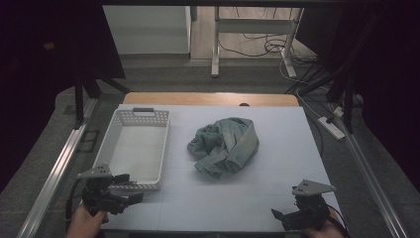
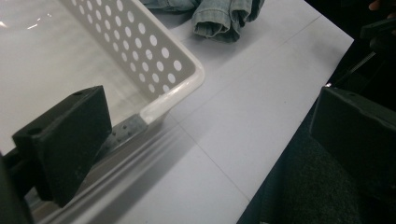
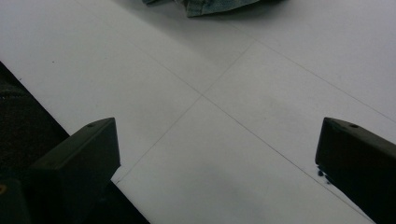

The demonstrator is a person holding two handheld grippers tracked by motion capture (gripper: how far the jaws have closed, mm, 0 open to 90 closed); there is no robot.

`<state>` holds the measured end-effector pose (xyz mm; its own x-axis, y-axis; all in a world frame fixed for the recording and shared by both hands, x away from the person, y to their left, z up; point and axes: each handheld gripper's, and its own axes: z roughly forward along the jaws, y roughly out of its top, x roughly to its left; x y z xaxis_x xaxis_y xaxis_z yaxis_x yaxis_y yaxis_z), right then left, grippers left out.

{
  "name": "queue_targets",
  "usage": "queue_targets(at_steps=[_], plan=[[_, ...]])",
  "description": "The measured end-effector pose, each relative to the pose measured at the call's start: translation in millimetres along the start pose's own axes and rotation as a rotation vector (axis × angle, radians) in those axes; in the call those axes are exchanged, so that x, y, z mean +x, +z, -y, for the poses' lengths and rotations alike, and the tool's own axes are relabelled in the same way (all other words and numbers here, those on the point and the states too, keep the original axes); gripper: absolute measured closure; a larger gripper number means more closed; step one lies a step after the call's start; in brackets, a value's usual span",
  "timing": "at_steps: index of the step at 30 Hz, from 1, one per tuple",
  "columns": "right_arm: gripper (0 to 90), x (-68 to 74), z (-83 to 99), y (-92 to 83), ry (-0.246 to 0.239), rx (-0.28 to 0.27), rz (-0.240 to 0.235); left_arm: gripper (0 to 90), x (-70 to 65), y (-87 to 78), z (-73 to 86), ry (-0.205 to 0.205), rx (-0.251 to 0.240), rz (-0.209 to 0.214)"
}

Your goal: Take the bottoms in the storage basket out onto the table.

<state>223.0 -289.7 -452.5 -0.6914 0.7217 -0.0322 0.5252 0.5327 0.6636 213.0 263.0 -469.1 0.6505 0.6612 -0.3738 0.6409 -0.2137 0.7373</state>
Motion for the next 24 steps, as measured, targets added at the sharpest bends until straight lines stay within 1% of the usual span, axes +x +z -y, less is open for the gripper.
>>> queue_targets(at_steps=[4, 14, 24], plan=[[0.0, 0.0, -0.1, 0.0, -0.001, 0.003, 0.001, 0.0, 0.6, -2.8, 3.1, -0.011, 0.000, 0.000], [0.1, 0.1, -0.1, 0.0, -0.002, 0.003, 0.002, 0.0, 1.1, -9.3, 10.0, -0.018, 0.004, -0.021], [0.1, 0.3, -0.1, 0.0, -0.003, 0.005, 0.006, 0.0, 1.9, -17.6, 17.6, -0.029, -0.002, -0.045]])
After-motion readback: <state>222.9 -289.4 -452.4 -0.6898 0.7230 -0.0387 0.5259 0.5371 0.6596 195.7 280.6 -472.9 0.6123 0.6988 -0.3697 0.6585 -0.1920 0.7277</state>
